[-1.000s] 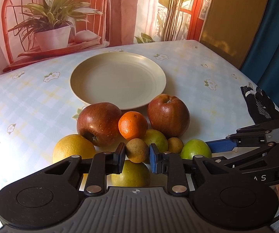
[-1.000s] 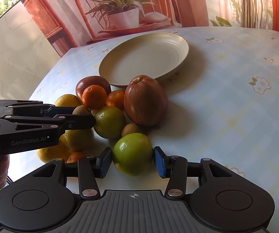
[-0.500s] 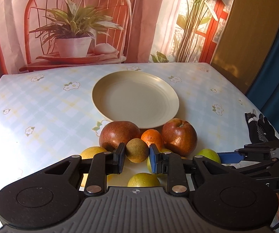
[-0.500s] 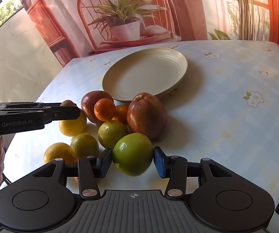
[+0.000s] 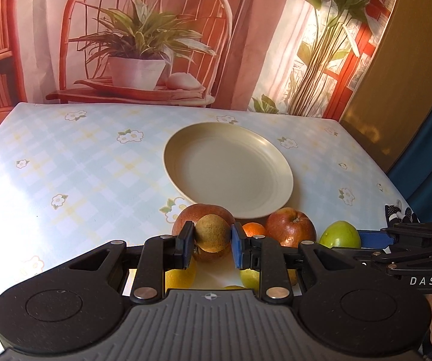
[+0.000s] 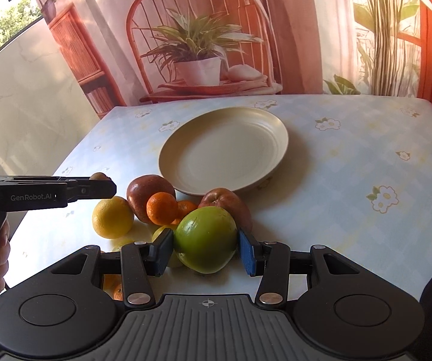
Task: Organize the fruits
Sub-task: 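Close the left tool on the small brown fruit while the right tool grasps the green lime, then carry both fruits over the cream plate and open both tools to drop them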
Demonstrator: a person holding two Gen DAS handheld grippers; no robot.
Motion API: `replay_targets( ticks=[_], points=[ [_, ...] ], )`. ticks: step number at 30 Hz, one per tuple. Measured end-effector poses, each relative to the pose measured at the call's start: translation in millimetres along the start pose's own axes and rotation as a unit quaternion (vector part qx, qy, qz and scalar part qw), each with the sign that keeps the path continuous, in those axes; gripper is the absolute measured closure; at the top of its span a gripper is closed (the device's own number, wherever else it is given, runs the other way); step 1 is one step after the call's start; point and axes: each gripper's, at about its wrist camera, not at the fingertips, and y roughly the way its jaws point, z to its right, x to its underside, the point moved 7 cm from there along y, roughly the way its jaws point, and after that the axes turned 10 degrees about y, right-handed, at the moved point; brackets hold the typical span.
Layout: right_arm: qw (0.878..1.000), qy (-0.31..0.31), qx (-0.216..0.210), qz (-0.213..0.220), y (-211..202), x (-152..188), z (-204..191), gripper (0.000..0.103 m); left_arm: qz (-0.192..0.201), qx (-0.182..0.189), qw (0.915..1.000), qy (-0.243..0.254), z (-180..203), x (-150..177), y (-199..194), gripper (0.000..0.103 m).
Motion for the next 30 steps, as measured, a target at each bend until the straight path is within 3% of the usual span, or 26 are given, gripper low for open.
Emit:
replay_targets(
  ticks=[17,30],
  points=[
    [1.0,-0.017,0.001,0.023,16.1,-48.3,9.6,0.06,0.028,-0.022,0.9993,0.014,-19.4,-43.5,10.8,0.075],
    [0.999,-0.038,0.014,-0.027,108.4,-94.9,26.4,0.06,-0.02,-0.005,0.999,0.04,-35.5,-65.0,85.0,0.075]
  ],
)
